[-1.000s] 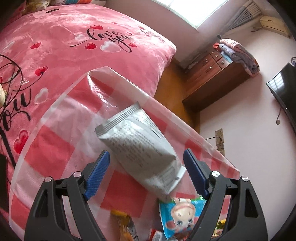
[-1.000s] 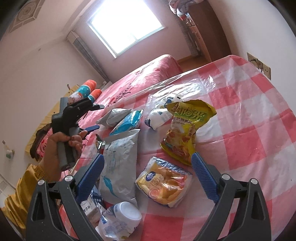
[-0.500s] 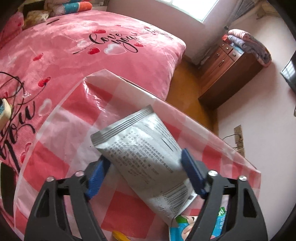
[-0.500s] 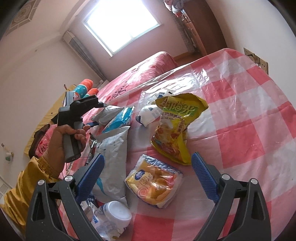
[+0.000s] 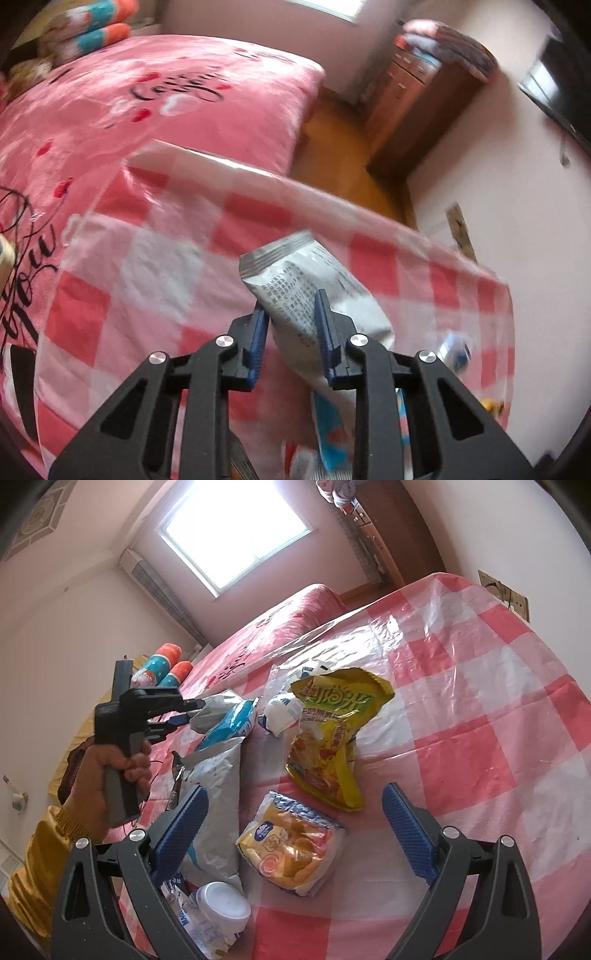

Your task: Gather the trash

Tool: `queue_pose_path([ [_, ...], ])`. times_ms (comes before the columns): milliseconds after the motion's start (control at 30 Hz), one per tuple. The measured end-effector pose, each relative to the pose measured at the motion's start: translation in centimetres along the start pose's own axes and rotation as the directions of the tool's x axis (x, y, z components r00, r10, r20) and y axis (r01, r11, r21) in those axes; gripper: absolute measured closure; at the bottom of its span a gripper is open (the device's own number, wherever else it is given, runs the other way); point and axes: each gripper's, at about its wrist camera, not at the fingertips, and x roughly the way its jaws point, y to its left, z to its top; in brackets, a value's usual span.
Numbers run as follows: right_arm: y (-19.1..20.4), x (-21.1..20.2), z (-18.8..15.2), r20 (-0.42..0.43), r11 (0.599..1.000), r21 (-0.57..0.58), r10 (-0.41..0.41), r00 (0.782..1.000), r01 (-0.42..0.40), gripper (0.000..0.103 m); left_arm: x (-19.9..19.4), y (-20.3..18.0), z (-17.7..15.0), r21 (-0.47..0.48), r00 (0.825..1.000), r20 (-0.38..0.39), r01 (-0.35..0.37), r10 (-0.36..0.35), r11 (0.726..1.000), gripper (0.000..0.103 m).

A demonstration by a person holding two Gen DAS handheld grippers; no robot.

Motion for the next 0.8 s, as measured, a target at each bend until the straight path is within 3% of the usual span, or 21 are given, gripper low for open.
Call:
queue_pose_path([
  [267,-1.5,-0.6,0.5,0.005,1.000,0.024,-0.013,1.000,0.013,0.009,-2.7,-3.6,-5.3,0.165,0.993,-0.097,0.078,-0.062,0.983,0.079],
  [300,-1.6,-0.8,0.5,0.009,1.000,0.024,-0.017,1.000,0.017,0.009,-3.0,-3.9,-6.0,0.179,0.991,-0.112,0.090,-0.071,0.980,0.081],
  [333,-1.7,-1.0,0.5,0.012,1.000,0.023,-0.020,1.000,0.020,0.009,-3.2,-4.5,-7.1,0.200,0.986,-0.145,0.115,-0.087,0.973,0.095],
  [400,-1.9,-1.3,0.6,0.016,0.999,0.025,-0.024,1.000,0.023,0.009,-3.6,-5.6,-9.0,0.244,0.978,-0.188,0.138,-0.093,0.960,0.095],
  [500,-2.3,-1.6,0.5,0.020,0.999,0.028,-0.032,0.999,0.031,0.009,-5.3,-6.6,-10.4,0.283,0.977,-0.181,0.161,-0.112,0.945,0.095],
  [567,-2.6,-1.7,0.4,0.018,0.999,0.035,-0.037,0.999,0.036,0.009,-6.4,-7.1,-10.4,0.325,0.980,-0.163,0.160,-0.111,0.932,0.088],
  [633,-2.9,-1.6,0.3,0.006,0.999,0.044,-0.031,1.000,0.031,0.009,-7.3,-7.5,-9.9,0.385,0.990,-0.114,0.120,-0.081,0.915,0.063],
  [667,-2.8,-1.6,0.3,0.001,0.998,0.048,-0.028,1.000,0.028,0.009,-7.7,-7.8,-9.4,0.424,0.994,-0.085,0.100,-0.070,0.900,0.059],
  [767,-2.6,-1.1,0.4,-0.016,0.998,0.059,-0.015,1.000,0.016,0.009,-7.8,-9.0,-7.8,0.532,0.998,-0.026,0.059,-0.054,0.845,0.049],
  [800,-2.5,-1.0,0.5,-0.020,0.998,0.066,-0.008,1.000,0.009,0.009,-7.5,-9.6,-7.5,0.590,0.999,-0.013,0.048,-0.050,0.806,0.043],
])
